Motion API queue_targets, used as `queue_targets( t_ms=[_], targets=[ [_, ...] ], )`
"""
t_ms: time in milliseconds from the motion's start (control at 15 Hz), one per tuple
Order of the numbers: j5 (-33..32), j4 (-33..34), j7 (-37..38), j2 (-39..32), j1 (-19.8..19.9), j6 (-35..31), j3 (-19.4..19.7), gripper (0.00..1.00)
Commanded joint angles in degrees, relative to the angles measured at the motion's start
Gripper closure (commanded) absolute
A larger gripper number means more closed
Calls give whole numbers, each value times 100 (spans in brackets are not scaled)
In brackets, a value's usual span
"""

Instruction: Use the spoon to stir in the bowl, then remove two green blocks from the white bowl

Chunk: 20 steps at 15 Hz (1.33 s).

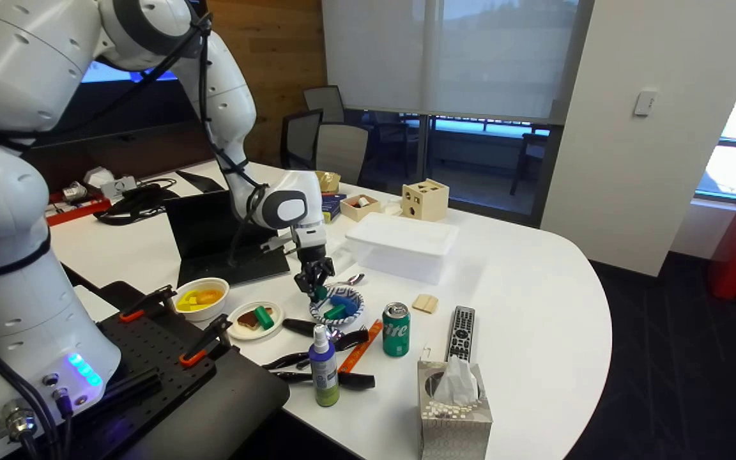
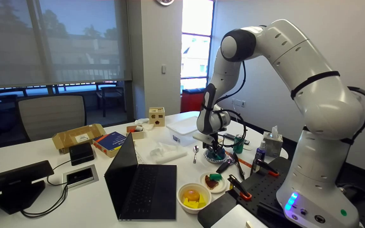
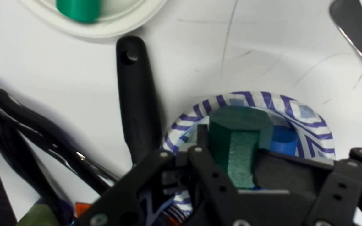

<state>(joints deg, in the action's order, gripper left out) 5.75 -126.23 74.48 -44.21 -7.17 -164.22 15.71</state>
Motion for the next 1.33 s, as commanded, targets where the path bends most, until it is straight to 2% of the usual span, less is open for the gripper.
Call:
queue_targets(
  t_ms=[0, 333, 533, 667, 800, 1267],
  targets=[
    [52, -720, -196, 795, -219, -6, 44, 92],
    [182, -1286, -318, 1444, -138, 200, -347, 92],
    [530, -1639, -408, 1696, 133, 381, -842, 92],
    [903, -1764, -506, 1690, 370, 483, -1226, 92],
    [1213, -1759, -612, 1575, 519, 647, -1445, 92],
    [1447, -1454, -571, 1169, 612, 1344, -1378, 92]
  ],
)
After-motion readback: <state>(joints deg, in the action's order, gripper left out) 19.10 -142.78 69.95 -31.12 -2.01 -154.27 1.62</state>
